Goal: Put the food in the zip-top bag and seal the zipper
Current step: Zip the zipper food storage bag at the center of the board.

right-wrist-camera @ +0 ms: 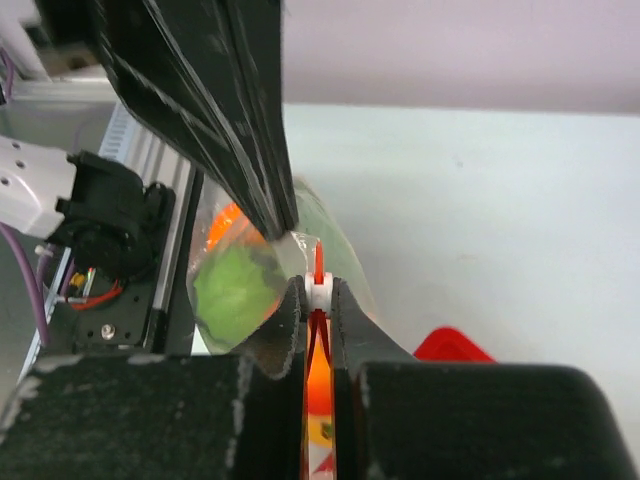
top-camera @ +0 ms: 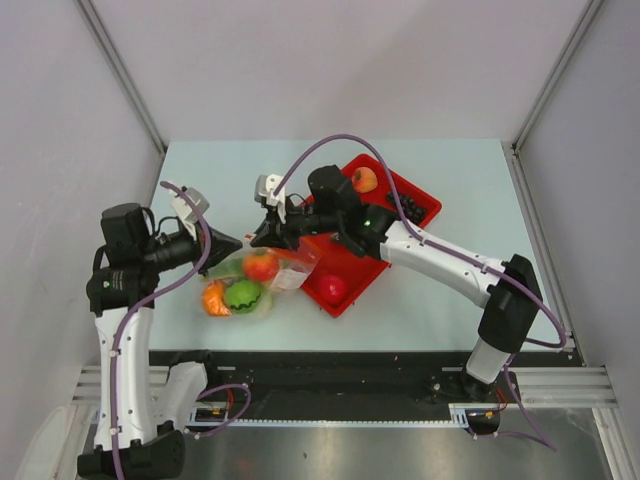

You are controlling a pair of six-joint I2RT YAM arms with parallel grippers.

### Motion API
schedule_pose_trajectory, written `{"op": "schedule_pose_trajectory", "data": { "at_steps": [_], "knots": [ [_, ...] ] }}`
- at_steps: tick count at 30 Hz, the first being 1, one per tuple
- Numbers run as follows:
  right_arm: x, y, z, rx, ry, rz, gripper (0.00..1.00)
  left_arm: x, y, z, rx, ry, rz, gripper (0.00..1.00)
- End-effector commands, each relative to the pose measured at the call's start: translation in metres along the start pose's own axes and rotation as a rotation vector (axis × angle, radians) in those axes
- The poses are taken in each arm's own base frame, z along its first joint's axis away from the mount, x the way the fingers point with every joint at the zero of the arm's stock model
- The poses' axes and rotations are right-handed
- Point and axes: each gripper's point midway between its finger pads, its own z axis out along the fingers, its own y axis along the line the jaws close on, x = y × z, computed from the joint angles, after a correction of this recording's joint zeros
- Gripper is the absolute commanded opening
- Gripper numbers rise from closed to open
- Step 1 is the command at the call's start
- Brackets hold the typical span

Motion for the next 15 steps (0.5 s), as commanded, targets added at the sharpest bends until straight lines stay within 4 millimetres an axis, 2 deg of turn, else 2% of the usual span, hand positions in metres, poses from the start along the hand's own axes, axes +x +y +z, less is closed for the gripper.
{"op": "schedule_pose_trajectory", "data": {
  "at_steps": [1,4,7,8,10,11,13,15],
  "knots": [
    [0.007,-0.003,-0.017,0.013,0.039,-0.003,0.00,-0.030,-0.010,-0.007,0.012,-0.084,0.100,0.00],
    [0.012,-0.004,-0.020,0.016,0.049,0.001,0.00,-0.033,-0.010,-0.008,0.005,-0.089,0.112,0.00],
    [0.005,-0.006,-0.021,0.019,0.023,-0.002,0.00,-0.031,-0.013,-0.008,0.025,-0.088,0.138,0.00],
    [0.001,-0.005,-0.022,0.017,0.011,-0.007,0.00,-0.025,-0.016,-0.008,0.042,-0.070,0.123,0.03],
    [-0.013,-0.002,-0.023,0.004,-0.032,-0.020,0.00,-0.021,-0.019,-0.008,0.072,-0.053,0.177,0.15],
    [-0.018,0.000,-0.024,-0.007,-0.048,-0.026,0.00,-0.014,-0.023,-0.009,0.087,-0.029,0.170,0.32],
    [-0.027,0.002,-0.023,-0.012,-0.079,-0.039,0.00,-0.011,-0.023,-0.010,0.095,-0.019,0.215,0.52],
    [-0.035,0.009,-0.021,-0.029,-0.101,-0.048,0.00,-0.008,-0.021,-0.009,0.093,-0.008,0.211,0.59]
  ]
}}
